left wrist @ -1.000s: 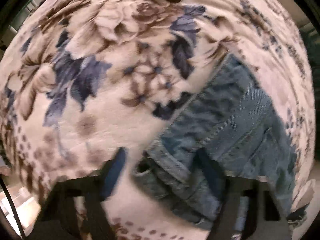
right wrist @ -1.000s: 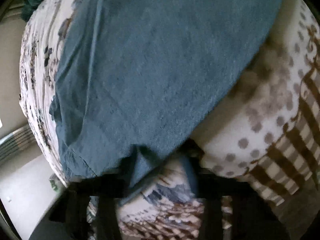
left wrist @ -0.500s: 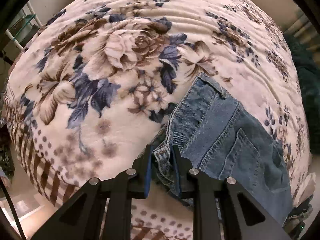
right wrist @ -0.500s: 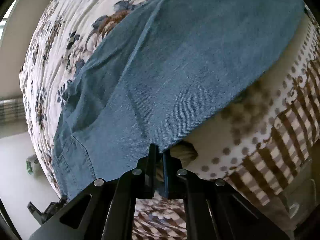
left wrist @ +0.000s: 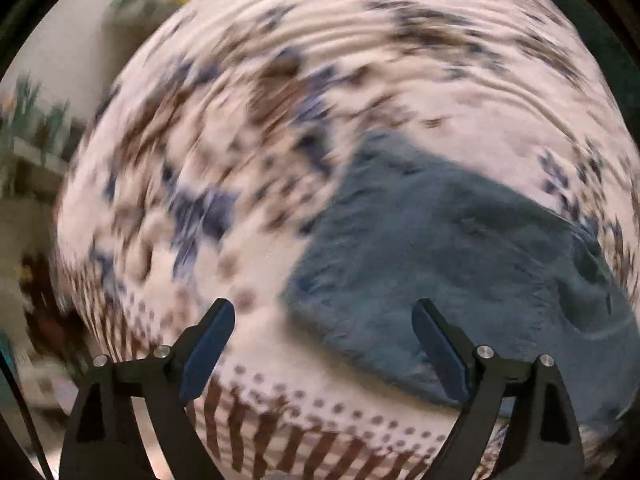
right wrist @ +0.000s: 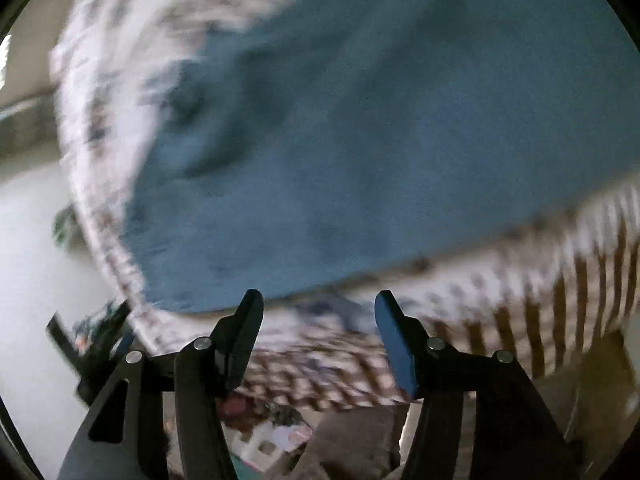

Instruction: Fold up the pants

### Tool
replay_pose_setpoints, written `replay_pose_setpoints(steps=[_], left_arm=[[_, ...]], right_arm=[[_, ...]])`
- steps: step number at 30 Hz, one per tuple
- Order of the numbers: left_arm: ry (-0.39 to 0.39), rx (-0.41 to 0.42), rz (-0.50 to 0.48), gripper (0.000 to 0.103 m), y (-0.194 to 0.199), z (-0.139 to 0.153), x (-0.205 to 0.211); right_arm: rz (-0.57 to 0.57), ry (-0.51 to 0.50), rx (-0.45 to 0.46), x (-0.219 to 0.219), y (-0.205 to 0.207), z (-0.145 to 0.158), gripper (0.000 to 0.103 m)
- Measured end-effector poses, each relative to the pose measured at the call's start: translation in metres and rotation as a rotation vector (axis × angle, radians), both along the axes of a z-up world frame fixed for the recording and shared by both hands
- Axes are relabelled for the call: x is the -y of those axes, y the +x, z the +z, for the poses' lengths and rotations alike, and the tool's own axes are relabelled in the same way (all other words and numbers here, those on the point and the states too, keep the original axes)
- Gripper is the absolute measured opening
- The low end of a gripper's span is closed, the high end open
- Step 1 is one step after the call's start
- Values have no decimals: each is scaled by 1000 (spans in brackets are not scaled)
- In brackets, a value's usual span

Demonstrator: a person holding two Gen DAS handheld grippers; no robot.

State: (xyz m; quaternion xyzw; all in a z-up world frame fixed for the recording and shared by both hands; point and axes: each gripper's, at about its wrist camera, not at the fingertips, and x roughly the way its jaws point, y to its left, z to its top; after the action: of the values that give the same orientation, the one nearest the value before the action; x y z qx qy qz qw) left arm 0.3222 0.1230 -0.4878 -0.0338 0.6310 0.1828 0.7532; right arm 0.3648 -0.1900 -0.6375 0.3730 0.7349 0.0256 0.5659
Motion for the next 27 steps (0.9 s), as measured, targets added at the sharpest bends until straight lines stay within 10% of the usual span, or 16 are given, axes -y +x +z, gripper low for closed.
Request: replay_pose_setpoints(steps=[5,10,13,16,24,27], left_arm=[[10,-9,-125,91,63,-24,59],[41,-27,-207,91,111,-48,88],[56,-45,-241,91,115,-56,97],[65,-58,-258,91,111,-60,99],[41,-91,-245,91,104,-69,107],[21,-98,-232,91,105,-70,106]], right_arm=[[205,16,187,-22,133,11,61],[310,121,103,-39,233,-46,61],[399,134,20,-50,245,-78,61],[439,164,3,-56,242,-92,17],[271,262,56,-18,249,-74,16],[382,314,-14,-21,245,-87,33]])
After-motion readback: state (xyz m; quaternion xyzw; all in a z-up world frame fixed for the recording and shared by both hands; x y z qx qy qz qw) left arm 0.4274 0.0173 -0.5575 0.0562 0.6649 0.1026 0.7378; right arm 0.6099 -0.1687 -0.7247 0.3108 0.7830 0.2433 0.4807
